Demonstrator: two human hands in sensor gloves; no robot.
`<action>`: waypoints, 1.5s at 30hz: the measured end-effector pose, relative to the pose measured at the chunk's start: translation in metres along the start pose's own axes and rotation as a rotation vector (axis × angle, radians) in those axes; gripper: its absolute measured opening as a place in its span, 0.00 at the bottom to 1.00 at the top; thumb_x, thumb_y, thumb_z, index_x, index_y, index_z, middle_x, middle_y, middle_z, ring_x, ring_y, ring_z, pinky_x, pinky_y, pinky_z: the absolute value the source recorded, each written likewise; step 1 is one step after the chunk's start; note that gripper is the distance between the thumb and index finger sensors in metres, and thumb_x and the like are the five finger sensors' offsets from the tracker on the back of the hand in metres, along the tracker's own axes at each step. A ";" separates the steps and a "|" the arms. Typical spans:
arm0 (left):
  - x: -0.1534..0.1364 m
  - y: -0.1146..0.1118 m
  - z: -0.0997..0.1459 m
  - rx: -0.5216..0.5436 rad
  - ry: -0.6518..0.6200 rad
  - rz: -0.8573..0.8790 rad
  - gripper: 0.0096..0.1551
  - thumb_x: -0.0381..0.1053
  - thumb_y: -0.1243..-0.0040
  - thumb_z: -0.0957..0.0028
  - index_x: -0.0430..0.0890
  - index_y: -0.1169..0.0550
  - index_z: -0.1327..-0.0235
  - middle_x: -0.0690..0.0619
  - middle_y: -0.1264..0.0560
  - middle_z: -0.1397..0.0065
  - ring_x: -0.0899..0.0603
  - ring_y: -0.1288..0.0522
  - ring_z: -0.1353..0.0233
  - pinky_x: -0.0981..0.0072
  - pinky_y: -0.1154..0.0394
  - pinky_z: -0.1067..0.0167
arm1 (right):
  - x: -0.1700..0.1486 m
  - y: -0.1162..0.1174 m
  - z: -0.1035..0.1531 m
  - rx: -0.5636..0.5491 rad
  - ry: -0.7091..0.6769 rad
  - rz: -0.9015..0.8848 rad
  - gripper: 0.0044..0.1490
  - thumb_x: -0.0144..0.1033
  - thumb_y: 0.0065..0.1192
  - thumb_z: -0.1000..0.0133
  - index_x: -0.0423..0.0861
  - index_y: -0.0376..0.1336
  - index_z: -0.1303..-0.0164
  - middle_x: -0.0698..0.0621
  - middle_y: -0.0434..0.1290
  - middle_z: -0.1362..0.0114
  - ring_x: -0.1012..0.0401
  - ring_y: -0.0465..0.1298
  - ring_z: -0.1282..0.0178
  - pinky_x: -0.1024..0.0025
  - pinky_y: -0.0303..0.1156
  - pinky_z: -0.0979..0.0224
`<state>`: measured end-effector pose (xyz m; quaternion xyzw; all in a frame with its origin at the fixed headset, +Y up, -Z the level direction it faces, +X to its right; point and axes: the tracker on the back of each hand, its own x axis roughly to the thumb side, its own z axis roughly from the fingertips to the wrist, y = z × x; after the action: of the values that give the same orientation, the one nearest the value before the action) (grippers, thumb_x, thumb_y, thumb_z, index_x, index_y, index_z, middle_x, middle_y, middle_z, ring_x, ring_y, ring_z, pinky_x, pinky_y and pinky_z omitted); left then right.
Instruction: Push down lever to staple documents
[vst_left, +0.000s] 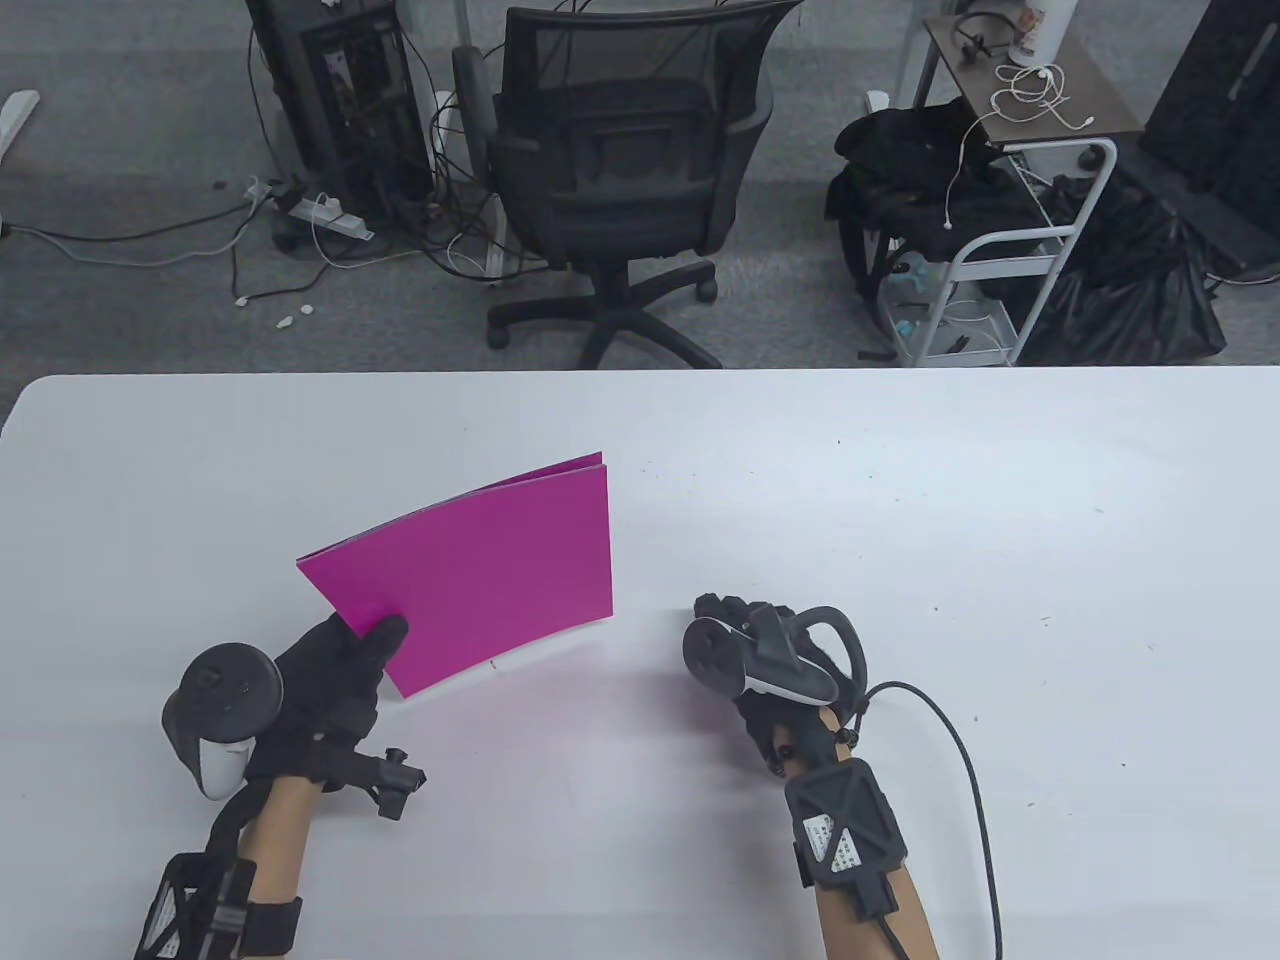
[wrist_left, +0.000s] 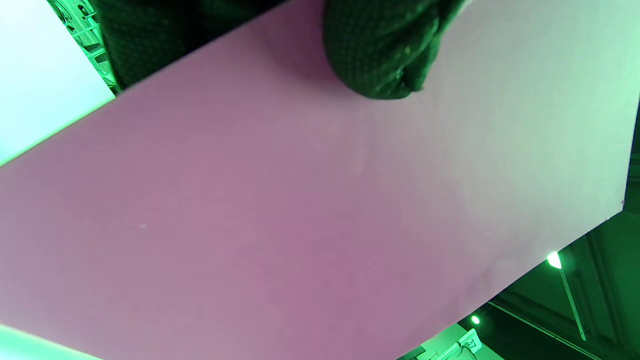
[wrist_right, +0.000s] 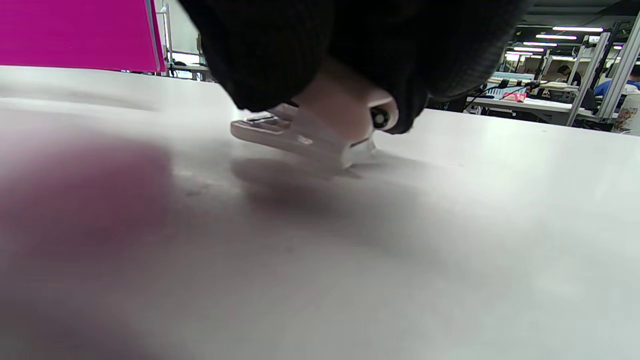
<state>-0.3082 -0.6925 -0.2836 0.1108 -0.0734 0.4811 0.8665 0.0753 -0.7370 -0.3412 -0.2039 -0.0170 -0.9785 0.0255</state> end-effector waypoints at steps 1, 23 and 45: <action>0.000 0.000 0.000 -0.001 0.000 0.001 0.21 0.48 0.38 0.42 0.49 0.19 0.36 0.49 0.14 0.34 0.39 0.14 0.34 0.38 0.19 0.37 | 0.000 0.001 0.000 0.007 -0.001 0.001 0.40 0.31 0.67 0.48 0.40 0.58 0.24 0.39 0.70 0.26 0.44 0.77 0.29 0.48 0.74 0.26; 0.012 0.013 -0.012 -0.066 0.105 -0.042 0.21 0.46 0.39 0.41 0.45 0.19 0.36 0.46 0.14 0.37 0.38 0.14 0.39 0.37 0.19 0.41 | 0.003 0.005 -0.003 0.030 -0.015 -0.012 0.39 0.27 0.64 0.48 0.42 0.57 0.23 0.39 0.68 0.24 0.42 0.75 0.27 0.46 0.73 0.26; -0.001 0.015 -0.077 -0.664 0.568 -0.089 0.21 0.42 0.37 0.40 0.38 0.17 0.37 0.40 0.12 0.43 0.37 0.12 0.47 0.36 0.18 0.48 | 0.001 0.007 -0.005 0.041 -0.014 -0.045 0.40 0.27 0.65 0.47 0.41 0.56 0.23 0.38 0.67 0.23 0.42 0.75 0.26 0.45 0.72 0.25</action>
<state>-0.3201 -0.6657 -0.3560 -0.3074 0.0221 0.4049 0.8609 0.0725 -0.7441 -0.3453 -0.2097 -0.0420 -0.9768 0.0075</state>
